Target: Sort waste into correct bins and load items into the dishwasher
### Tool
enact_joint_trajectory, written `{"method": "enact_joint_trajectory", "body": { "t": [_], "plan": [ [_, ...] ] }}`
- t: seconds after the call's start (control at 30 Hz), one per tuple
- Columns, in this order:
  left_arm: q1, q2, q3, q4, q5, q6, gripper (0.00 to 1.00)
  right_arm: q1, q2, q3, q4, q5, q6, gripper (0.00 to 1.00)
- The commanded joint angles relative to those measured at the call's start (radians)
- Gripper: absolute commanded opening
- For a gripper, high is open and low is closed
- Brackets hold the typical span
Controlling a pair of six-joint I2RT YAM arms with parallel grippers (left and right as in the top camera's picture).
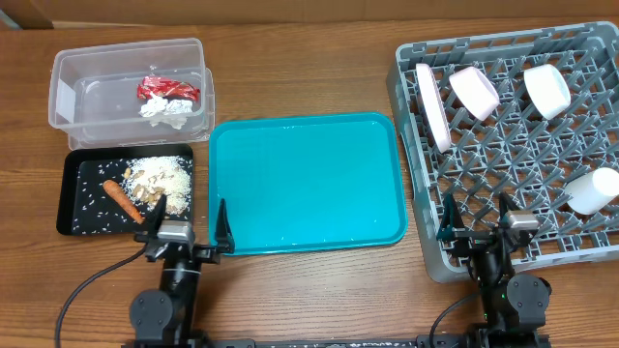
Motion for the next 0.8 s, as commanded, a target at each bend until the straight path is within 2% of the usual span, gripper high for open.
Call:
{"method": "enact_joint_trajectory", "body": {
  "t": [0.0, 0.13, 0.77],
  "plan": [
    [-0.002, -0.012, -0.036, -0.006, 0.022, 0.03, 1.0, -0.003, -0.012, -0.01, 0.007, 0.0, 0.0, 1.0],
    [-0.002, -0.012, -0.036, -0.074, 0.005, 0.051, 1.0, -0.003, -0.012, -0.01, 0.007, 0.0, 0.0, 1.0],
    [-0.001, -0.011, -0.036, -0.072, -0.002, 0.051, 1.0, -0.003, -0.012, -0.01, 0.007, 0.0, 0.0, 1.0]
  ]
}}
